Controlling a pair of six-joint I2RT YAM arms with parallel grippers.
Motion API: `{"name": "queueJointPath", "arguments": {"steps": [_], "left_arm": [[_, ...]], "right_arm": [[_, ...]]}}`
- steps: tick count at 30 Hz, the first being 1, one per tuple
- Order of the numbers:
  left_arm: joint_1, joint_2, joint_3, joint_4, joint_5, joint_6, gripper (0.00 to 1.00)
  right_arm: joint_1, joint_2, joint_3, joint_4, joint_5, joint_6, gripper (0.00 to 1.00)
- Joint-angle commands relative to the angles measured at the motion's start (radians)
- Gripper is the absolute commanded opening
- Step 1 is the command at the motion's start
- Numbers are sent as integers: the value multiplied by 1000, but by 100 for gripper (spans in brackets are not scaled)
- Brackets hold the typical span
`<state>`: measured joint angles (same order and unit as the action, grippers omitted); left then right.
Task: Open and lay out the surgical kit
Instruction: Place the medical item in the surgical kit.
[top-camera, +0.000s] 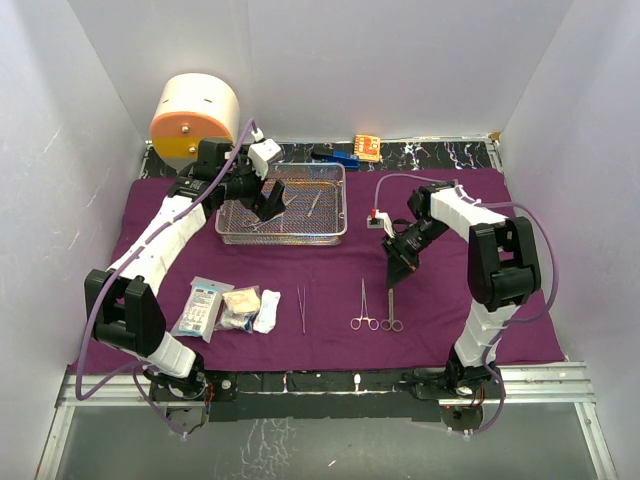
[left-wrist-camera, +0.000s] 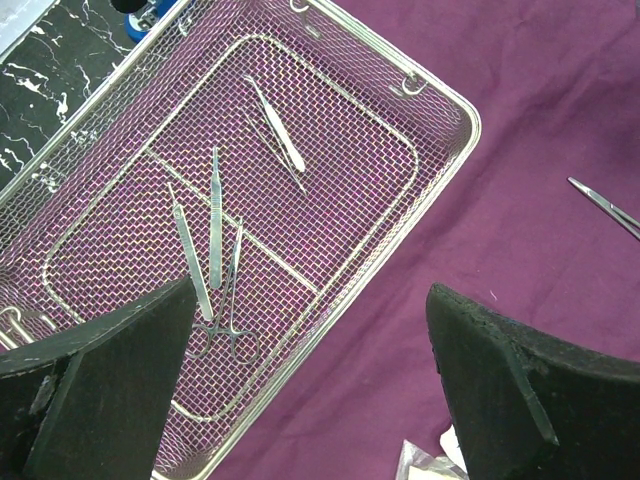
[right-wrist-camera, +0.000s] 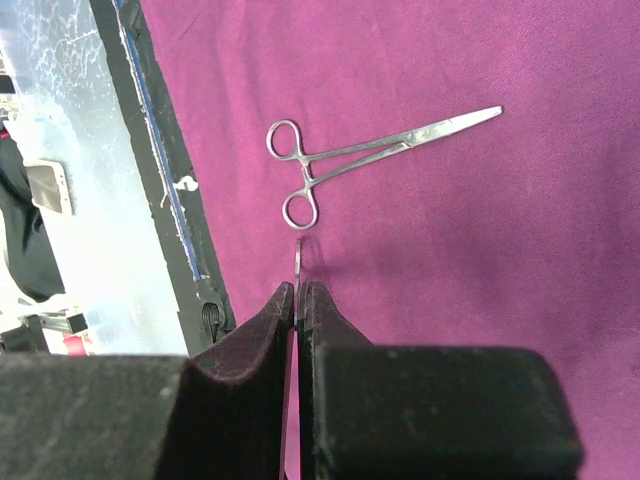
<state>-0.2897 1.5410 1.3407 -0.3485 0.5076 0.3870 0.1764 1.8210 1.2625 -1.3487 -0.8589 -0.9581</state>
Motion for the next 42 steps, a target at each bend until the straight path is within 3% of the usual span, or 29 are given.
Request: {"name": "queueJointPath", "arguments": {"steps": [1,19,42], "left_arm": [[4,-35,-4,-13,35,19,98],[4,-29,-1,-25,54,30,98],[4,-15,3,-32,69,39,98]], "right_arm": [[-5,13,43,10,6,-44,0],[-17,61,68,13,28,-70,13],[-19,129,103,19,43,-77,18]]}}
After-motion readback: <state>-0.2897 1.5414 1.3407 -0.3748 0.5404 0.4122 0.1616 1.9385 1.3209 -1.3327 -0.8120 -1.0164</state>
